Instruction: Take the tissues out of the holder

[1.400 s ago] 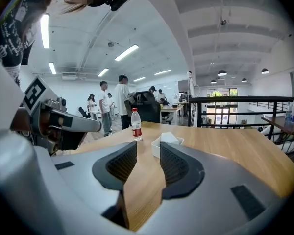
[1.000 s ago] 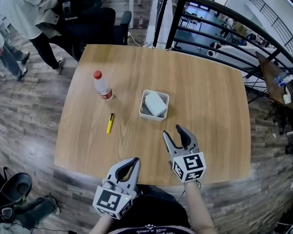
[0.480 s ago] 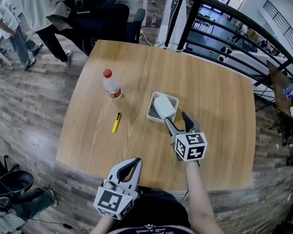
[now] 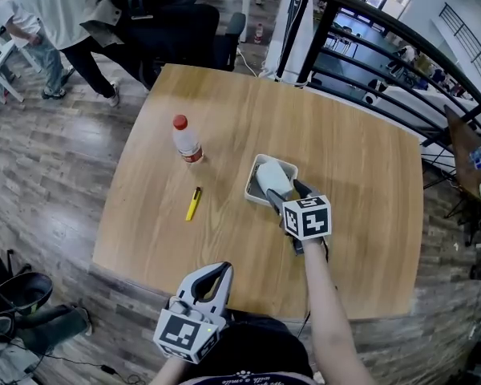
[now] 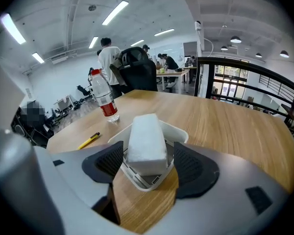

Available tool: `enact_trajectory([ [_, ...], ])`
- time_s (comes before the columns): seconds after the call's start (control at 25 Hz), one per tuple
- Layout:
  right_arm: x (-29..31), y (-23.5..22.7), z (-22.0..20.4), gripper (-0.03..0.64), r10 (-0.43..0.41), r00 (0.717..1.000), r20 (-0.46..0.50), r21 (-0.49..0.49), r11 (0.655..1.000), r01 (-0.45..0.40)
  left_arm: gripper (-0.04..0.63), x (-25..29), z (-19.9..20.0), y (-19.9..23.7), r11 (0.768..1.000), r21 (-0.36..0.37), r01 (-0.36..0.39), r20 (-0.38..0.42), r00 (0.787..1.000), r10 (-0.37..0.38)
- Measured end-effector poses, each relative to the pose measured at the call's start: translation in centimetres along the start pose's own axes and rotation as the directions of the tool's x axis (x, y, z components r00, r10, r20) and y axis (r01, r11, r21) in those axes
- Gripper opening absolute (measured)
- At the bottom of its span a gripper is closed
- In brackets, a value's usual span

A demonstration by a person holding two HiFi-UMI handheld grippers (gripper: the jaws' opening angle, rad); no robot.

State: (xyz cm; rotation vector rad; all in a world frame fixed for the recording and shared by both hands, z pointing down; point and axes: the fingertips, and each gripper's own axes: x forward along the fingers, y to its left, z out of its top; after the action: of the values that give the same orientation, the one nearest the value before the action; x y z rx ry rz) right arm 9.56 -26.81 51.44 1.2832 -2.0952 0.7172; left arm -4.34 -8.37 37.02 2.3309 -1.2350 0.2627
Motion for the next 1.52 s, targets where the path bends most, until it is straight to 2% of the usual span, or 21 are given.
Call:
enact_trajectory([
  [0.28, 1.7, 0.7, -0.5, 0.310, 0.056, 0.993, -0.108, 0.011, 0.998, -0.055, 0.006, 0.1, -0.1, 0.4, 1.000, -0.004, 0.005, -0.004, 1.000, -0.005],
  [0.48, 2.9, 0.5, -0.4, 0.310, 0.041, 0.987, -0.154, -0.025, 0.999, -0.045, 0.005, 0.4, -0.1, 0.6, 1.000, -0.011, 0.012, 0.003, 1.000, -0.012],
  [0.68, 3.8, 0.7, -0.2, 0.310, 0.015, 0.983, -0.180, -0.088, 0.996, -0.031, 0.005, 0.1, 0.4, 1.3, 1.000, -0.026, -0.014, 0.003, 1.000, 0.014],
  [0.88, 3.8, 0.5, -0.5, 0.273, -0.012, 0.987, -0.160, -0.127, 0.992, -0.009, 0.006, -0.1, 0.5, 1.8, 0.999, -0.035, -0.031, 0.003, 1.000, 0.031],
  [1.12, 3.7, 0.8, -0.9, 0.270, -0.010, 0.989, -0.151, -0.130, 0.991, -0.010, 0.005, -0.7, 0.3, 1.6, 0.999, -0.042, -0.024, 0.011, 1.000, 0.024],
  [1.28, 3.6, 0.4, -0.3, 0.270, -0.014, 0.990, -0.141, -0.138, 0.990, -0.006, 0.006, -1.1, 1.1, 1.8, 0.999, -0.048, -0.026, 0.063, 0.998, 0.029],
  [1.52, 3.7, 0.1, 0.5, 0.270, -0.025, 0.994, -0.104, -0.087, 0.996, 0.016, 0.006, -1.6, 1.4, 2.9, 0.998, -0.052, -0.045, 0.060, 0.997, 0.048],
])
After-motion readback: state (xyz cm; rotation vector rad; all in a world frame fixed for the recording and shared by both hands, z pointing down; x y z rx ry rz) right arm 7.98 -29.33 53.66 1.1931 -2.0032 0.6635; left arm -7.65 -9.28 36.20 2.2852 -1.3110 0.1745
